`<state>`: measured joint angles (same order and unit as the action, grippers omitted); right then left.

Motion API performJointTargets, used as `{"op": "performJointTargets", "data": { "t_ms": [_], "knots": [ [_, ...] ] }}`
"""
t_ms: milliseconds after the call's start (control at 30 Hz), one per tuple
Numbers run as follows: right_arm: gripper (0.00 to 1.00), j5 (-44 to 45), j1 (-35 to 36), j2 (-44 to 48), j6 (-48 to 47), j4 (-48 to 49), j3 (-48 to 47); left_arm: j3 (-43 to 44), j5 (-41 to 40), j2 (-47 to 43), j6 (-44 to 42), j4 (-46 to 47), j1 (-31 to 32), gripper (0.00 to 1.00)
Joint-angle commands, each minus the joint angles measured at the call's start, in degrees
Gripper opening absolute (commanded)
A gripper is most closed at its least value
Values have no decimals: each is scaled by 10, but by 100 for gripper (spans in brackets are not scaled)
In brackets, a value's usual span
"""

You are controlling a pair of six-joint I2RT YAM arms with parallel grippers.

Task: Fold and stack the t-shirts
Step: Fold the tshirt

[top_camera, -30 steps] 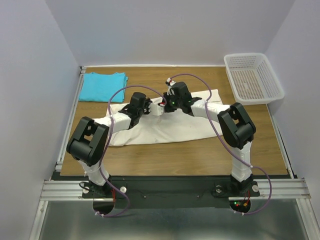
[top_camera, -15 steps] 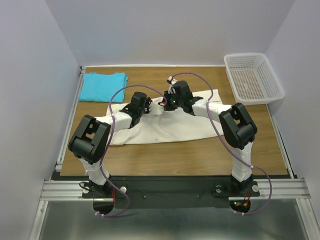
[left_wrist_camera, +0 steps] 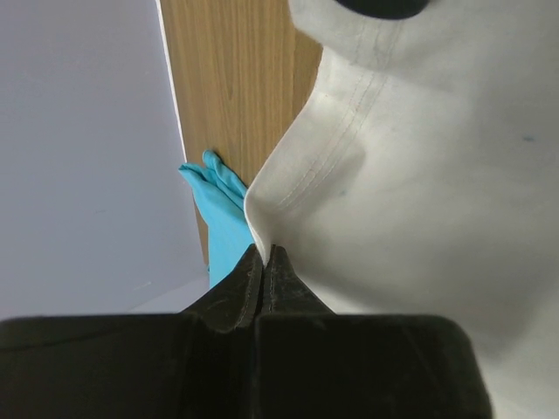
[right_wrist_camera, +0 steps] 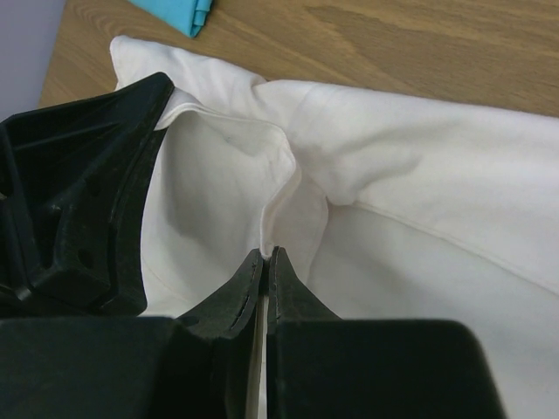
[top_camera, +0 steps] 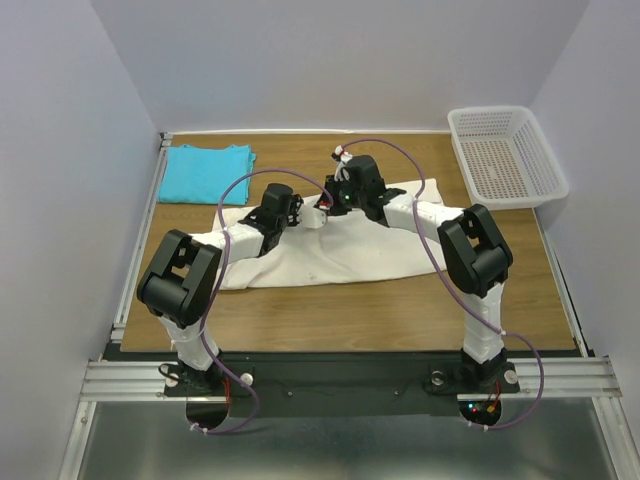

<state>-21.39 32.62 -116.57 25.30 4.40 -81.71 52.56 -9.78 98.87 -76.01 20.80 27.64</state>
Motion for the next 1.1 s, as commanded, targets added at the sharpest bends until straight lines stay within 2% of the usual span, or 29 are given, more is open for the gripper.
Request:
{"op": "performJointTargets", "data": {
  "t_ms": [0,533,633,667,733,767,800,900,1067],
  "knots": [
    [5,-14,-1,-12,0,36,-25,10,6,-2,7,29,3,0],
    [7,9,-1,-12,1,35,-16,22,6,12,16,30,4,0],
    [13,9,-1,-18,-1,34,-19,24,6,14,24,29,3,14],
    [19,11,0,-20,0,34,-21,26,3,14,27,31,4,25],
    [30,17,-1,-23,-1,33,-24,29,-3,12,40,34,4,34],
    [36,26,-1,-23,-2,33,-26,34,-5,9,45,35,3,54],
    [38,30,0,-23,-4,32,-28,38,-13,7,49,35,3,62],
    [48,50,-1,-21,-15,26,-38,54,-38,-4,68,35,4,67],
    [58,87,-4,0,-74,10,-49,81,-111,-45,121,33,1,70]
  ]
}}
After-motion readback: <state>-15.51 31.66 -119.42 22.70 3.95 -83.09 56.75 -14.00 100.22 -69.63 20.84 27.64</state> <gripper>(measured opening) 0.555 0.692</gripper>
